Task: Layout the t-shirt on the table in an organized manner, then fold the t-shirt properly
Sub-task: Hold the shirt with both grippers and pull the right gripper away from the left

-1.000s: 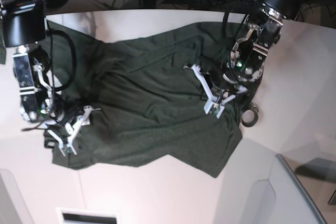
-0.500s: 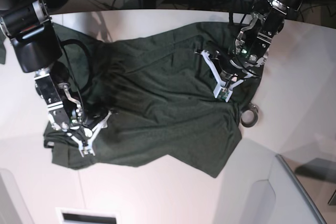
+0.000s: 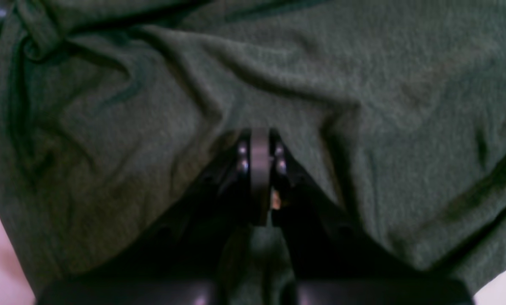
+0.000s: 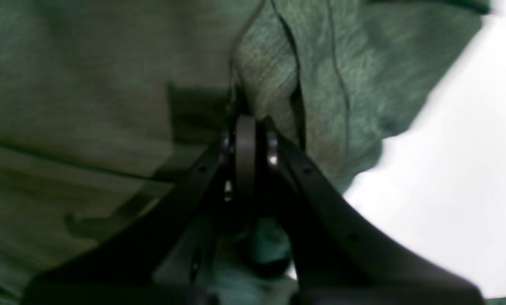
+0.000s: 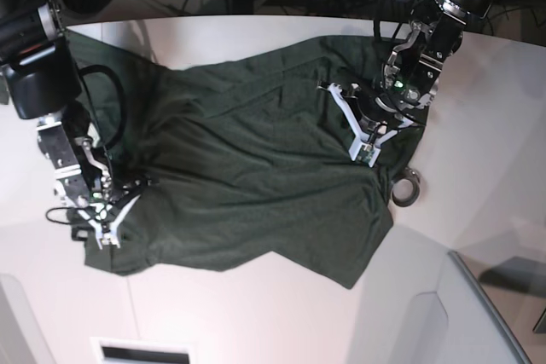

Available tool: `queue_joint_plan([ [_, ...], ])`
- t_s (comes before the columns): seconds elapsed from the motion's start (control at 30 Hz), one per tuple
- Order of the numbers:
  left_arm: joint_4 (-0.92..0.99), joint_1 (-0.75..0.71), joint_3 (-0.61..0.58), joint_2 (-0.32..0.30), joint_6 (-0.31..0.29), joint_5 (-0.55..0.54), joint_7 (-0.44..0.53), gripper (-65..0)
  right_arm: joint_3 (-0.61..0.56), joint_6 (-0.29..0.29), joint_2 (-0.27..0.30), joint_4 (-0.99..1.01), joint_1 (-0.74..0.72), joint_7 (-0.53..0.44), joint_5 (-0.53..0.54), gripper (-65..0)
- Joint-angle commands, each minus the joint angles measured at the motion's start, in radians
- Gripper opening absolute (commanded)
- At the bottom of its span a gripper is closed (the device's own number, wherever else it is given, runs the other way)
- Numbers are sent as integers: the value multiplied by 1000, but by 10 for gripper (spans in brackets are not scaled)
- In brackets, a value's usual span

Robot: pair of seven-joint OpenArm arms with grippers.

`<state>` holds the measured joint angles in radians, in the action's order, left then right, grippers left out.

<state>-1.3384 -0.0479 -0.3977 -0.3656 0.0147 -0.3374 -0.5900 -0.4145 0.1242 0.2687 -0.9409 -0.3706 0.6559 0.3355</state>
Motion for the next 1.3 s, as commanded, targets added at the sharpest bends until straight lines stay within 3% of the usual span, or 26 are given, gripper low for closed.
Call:
queue_joint_plan([
  [0.0, 18, -2, 0, -6, 3, 7, -55, -650, 7, 1, 20, -50, -18, -11, 1, -650],
  [0.17, 44, 7, 0, -6, 3, 7, -55, -650, 33, -2, 48, -143, 14, 32, 3, -650],
  [0.3, 47, 9, 0, -6, 3, 7, -55, -650, 150, -5, 63, -143, 34, 38, 1, -650],
  [0.53, 44, 9, 1, -6, 3, 7, -55, -650, 308, -7, 175, -119, 71, 37, 1, -650],
  [0.67, 40, 10, 1, -6, 3, 7, -55, -650, 432, -7, 188, -36, 78, 35, 1, -650],
  [0.73, 40, 10, 1, -6, 3, 7, -55, -650, 500, -7, 185, 30, 78, 35, 1, -602],
  [0.9, 38, 12, 1, -6, 3, 7, -55, -650, 513, -7, 165, 73, 75, 46, 3, -263],
  [0.93, 37, 12, 3, -6, 3, 7, -55, -650, 518, -7, 165, 70, 75, 52, 3, -252],
  [1.07, -43, 1, 3, -20, 3, 5, -58, -650, 576, -14, 159, -120, 164, 83, 6, -318],
  [1.17, -97, -7, 3, -28, 3, 5, -61, -650, 579, -128, 97, -389, 287, 184, 6, -309],
  [1.27, -97, -5, 3, -28, 3, 5, -61, -650, 581, -186, 53, -427, 318, 204, 1, -285],
])
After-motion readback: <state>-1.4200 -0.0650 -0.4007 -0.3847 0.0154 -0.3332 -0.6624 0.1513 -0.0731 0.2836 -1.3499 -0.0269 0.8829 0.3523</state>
